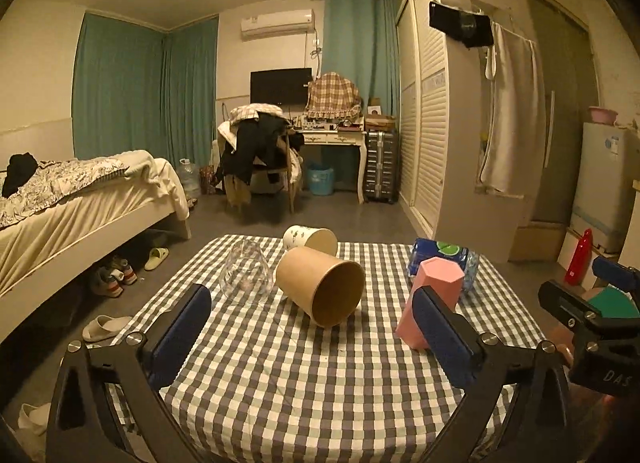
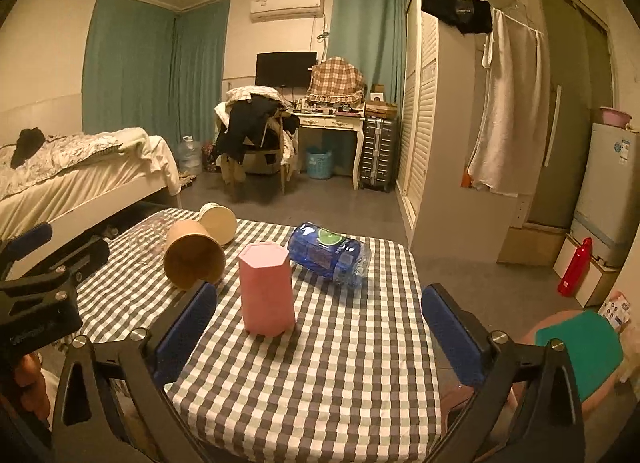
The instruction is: Flip cup upside down
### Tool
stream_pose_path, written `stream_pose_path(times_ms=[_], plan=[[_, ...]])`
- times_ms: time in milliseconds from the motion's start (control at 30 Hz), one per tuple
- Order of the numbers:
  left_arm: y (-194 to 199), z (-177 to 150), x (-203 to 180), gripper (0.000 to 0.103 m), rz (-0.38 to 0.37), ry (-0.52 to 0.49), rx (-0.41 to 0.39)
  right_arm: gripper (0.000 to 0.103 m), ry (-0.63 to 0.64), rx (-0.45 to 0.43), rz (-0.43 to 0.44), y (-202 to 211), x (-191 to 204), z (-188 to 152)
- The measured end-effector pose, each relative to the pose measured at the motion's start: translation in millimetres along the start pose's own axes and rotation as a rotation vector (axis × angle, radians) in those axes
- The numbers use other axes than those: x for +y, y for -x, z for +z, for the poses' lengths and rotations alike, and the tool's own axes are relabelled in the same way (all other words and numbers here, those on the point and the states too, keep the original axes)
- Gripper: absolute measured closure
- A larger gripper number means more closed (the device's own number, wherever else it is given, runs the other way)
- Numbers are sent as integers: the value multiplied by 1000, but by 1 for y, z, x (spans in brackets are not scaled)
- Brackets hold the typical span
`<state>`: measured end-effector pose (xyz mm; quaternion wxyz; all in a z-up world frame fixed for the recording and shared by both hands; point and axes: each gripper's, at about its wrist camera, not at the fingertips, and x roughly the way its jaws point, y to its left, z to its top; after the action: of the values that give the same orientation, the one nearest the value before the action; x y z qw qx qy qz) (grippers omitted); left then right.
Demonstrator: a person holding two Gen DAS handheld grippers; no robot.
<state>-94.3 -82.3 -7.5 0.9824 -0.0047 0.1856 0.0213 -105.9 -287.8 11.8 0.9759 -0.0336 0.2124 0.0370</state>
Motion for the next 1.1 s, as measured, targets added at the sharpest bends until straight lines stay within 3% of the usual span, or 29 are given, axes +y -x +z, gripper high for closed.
stream_pose_path(times_ms=[433, 1100], plan=[[-9, -7, -3, 0, -20, -2, 37, 0, -49, 14, -26, -5, -17, -6], [-6, -6, 0, 0, 7, -11, 23, 0, -38, 29, -37, -8, -17, -10]])
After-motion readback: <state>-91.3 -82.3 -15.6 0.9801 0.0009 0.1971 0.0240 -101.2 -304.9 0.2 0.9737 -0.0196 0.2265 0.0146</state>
